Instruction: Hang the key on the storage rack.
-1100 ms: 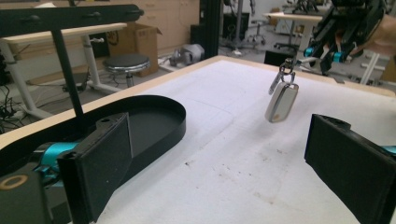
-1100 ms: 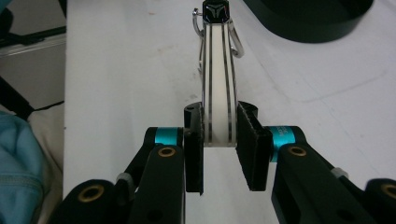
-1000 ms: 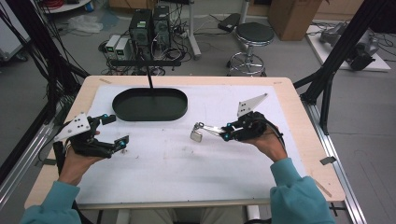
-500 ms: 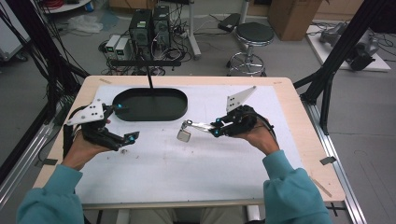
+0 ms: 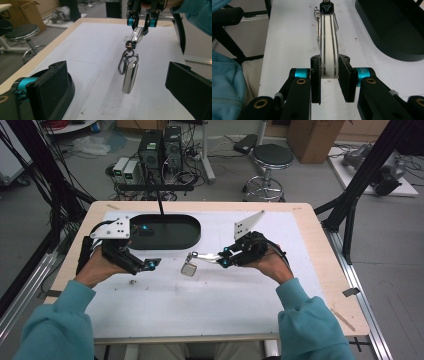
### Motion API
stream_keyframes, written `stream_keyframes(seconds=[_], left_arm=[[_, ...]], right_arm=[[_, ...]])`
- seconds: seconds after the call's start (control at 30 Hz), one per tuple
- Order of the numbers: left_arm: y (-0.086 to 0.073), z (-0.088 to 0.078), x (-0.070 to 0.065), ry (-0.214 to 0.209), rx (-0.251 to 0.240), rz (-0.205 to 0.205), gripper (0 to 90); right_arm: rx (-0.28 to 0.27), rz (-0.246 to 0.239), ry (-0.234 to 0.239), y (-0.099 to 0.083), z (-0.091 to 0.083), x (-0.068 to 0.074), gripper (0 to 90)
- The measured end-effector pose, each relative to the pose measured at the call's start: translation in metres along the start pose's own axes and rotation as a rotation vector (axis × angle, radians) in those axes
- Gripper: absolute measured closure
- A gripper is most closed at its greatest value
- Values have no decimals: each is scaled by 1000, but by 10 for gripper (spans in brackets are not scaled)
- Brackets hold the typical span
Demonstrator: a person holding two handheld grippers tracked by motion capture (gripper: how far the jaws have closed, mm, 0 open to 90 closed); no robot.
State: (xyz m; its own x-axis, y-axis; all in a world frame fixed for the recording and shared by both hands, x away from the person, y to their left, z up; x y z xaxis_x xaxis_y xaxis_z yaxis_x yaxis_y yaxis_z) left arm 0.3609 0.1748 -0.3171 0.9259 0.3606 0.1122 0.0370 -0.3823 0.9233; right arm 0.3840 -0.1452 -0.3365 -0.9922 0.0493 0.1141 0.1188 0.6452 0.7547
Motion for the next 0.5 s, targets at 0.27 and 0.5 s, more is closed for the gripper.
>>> stream_keyframes(seconds=[0.27, 0.5], left_arm=[[14, 15, -2, -57, 64, 40, 17], [21, 30, -5, -106, 122, 68, 17]], right_arm=[[-3, -19, 12, 5, 1, 2, 746], [11, -55, 22, 15, 4, 4, 746]])
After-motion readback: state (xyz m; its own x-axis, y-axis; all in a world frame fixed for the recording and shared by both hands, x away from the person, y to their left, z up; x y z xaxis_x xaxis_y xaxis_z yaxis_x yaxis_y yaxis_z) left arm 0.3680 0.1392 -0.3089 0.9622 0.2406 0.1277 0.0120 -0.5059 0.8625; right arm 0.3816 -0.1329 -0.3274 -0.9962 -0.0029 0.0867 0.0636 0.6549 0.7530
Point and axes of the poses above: each handheld gripper's, and its own axes: z roughly forward along the jaws, y roughly out of its top, x roughly to its left, the point moved 3 cm from there along z, roughly forward along the jaws, and after that the axes turned 4 degrees about y, right-handed, at the moved point
